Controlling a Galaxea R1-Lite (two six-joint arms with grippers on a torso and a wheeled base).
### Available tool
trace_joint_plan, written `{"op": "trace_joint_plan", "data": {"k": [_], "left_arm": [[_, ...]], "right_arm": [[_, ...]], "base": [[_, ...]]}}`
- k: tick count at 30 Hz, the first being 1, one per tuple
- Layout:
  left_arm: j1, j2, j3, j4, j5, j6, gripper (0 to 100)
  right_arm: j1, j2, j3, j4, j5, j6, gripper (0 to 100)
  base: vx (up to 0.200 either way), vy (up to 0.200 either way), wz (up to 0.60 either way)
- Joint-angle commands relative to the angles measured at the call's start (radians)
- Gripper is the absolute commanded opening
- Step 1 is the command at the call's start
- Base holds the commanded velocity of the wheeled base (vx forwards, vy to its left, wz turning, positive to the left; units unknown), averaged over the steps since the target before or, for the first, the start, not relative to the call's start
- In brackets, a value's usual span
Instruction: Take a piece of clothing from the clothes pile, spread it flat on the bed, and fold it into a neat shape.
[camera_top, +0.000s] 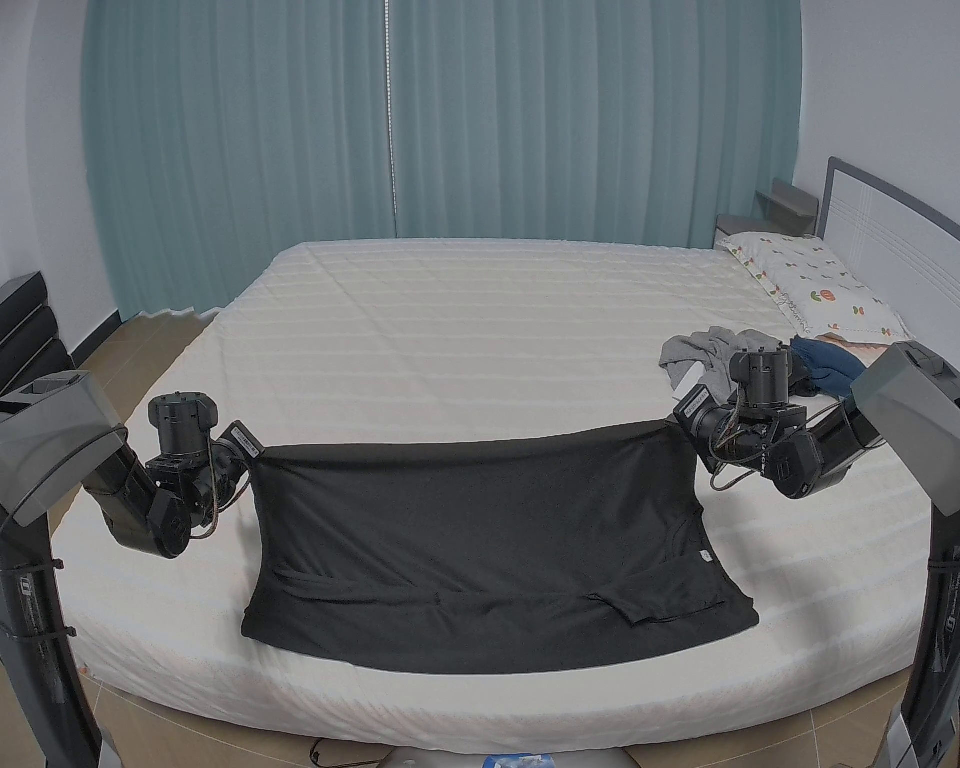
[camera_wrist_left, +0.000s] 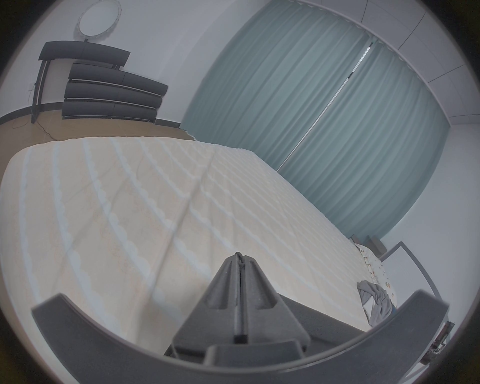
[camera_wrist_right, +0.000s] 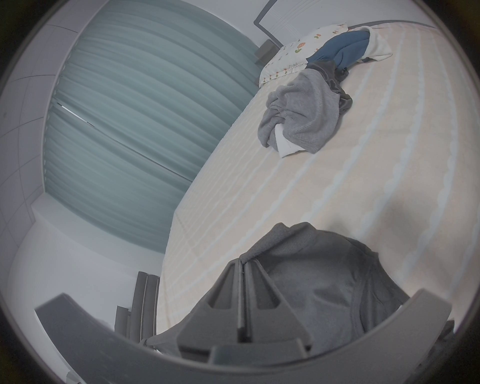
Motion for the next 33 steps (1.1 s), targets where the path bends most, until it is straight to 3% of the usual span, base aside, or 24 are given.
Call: {"op": "trace_joint_plan", "data": {"k": [1,7,15,21,33], "left_arm": [[0.001,-0.013,0.051,-0.001,0.0,0.005,0],[-0.004,-0.052,0.159,-0.004,0.0,0.067,0],[-0.025,-0.048,0.329,-0.006,-0.002,0.154,0],[-0.062,-0.01,0.37,-0.01,-0.002,0.169,0],[-0.067,-0.013,0.382,-0.01,-0.002,0.171,0]], "right_arm": [[-0.003,-0.059,0.082,0.011,0.003,-0.014,0],[-0.003,-0.108,0.234,0.0,0.028,-0.096,0],[0.0,-0.094,0.395,-0.032,0.071,-0.117,0],[0.001,-0.033,0.418,-0.033,0.102,-0.166,0],[0.001,-0.019,0.42,-0.032,0.102,-0.166,0]], "base": [[0.0,0.0,0.0],[0.0,0.0,0.0],[0.0,0.0,0.0],[0.0,0.0,0.0],[0.0,0.0,0.0]]}}
